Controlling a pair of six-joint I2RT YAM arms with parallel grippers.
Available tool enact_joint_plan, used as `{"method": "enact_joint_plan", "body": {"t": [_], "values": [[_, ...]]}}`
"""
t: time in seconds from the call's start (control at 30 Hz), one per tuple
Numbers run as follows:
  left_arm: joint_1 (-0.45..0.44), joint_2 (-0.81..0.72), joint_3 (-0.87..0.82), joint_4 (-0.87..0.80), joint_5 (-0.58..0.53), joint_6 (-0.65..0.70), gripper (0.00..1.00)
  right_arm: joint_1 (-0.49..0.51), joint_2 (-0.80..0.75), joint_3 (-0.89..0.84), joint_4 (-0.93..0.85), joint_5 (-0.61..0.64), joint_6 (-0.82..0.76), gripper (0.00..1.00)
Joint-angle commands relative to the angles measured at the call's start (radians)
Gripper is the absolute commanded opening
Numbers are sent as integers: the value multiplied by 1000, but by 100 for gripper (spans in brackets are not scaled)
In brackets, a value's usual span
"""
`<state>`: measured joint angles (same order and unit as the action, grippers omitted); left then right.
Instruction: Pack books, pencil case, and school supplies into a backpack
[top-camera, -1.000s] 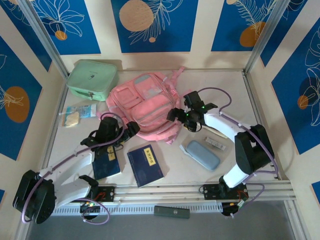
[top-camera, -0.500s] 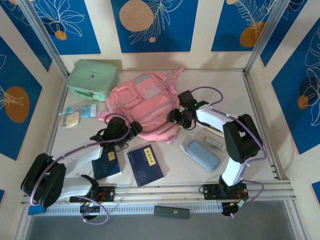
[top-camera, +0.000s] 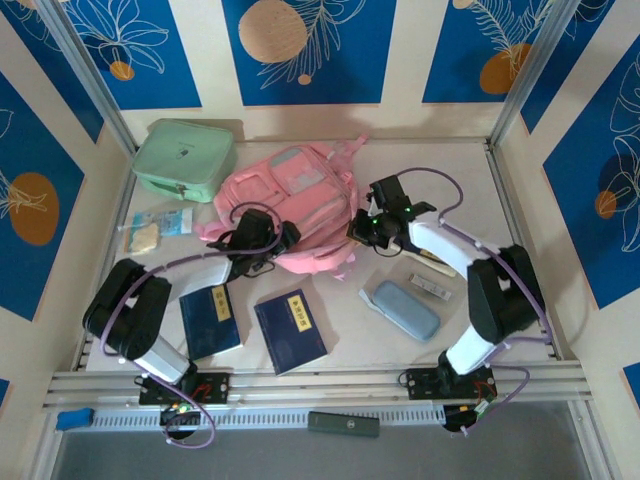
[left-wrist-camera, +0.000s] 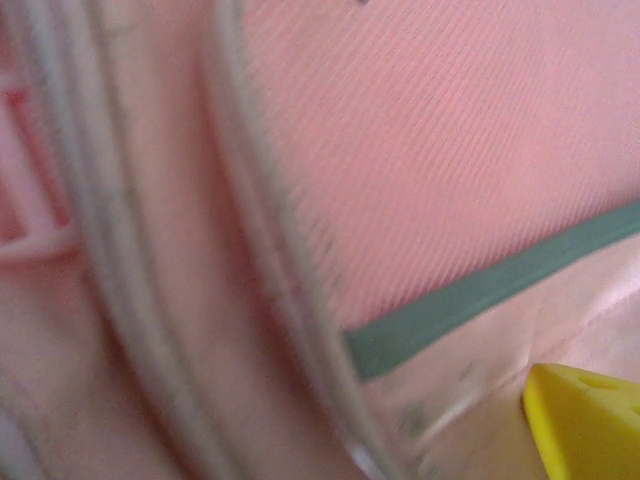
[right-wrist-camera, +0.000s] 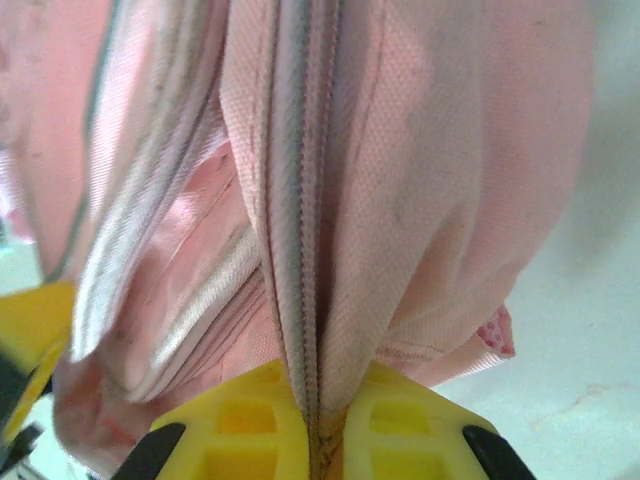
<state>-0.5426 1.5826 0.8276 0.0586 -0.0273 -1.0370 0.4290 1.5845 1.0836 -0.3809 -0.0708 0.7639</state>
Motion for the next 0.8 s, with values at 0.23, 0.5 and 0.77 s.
{"method": "enact_joint_plan", "body": {"t": [0.23,0.5,0.77], "values": [[147,114,266,-117,29,217,99,268,-67,-80,157,35,163,5],[277,87,361,-354,96,410,99,371,124,111,144,85,158,44],[241,-143,173,-318,255,337,100,214,-90,-35,11,-35,88,74]]}}
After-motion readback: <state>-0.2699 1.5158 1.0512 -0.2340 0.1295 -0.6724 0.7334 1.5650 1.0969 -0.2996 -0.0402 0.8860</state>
